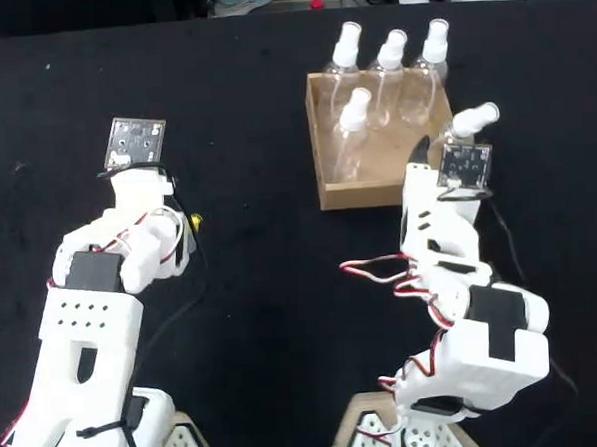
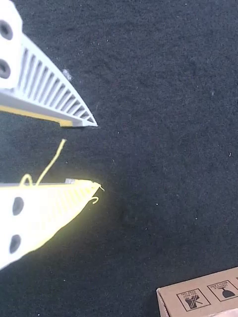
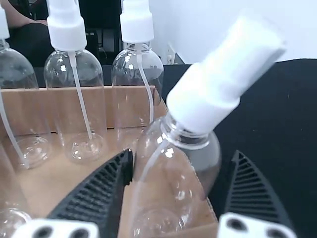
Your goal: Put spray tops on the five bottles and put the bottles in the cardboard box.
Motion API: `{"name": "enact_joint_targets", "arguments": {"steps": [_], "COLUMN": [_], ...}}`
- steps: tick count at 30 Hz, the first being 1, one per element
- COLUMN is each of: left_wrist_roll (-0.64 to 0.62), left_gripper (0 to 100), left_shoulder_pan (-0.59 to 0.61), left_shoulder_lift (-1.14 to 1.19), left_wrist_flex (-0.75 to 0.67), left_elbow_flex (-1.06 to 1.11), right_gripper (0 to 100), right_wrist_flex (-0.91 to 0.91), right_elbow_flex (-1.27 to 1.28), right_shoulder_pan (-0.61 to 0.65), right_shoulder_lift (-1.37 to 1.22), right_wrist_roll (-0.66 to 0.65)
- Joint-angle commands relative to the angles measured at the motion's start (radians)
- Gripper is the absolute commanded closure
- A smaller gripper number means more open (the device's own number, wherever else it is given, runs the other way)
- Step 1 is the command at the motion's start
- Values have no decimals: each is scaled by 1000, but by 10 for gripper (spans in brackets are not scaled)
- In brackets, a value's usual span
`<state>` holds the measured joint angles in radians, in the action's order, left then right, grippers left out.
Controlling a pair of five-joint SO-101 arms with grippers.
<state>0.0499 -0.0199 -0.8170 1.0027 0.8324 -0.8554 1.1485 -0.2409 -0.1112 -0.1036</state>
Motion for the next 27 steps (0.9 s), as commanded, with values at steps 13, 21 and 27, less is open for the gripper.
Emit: {"name": "enact_joint_targets", "arguments": {"steps": [13, 21, 27], "left_wrist_roll": [-9, -9, -9], "left_gripper": [827, 827, 827], "left_shoulder_pan": [-1, -2, -2], "left_shoulder_lift": [-17, -17, -17], "left_wrist_flex": [-18, -18, -18], "left_elbow_flex": [-7, -7, -7], "right_gripper": [596, 595, 595], "right_wrist_flex": [-26, -18, -18], "right_elbow_flex": [-50, -28, -1], "right_shoulder_pan": [37, 38, 66], "right_shoulder_lift": [8, 64, 97], "right_wrist_roll": [0, 0, 2]}}
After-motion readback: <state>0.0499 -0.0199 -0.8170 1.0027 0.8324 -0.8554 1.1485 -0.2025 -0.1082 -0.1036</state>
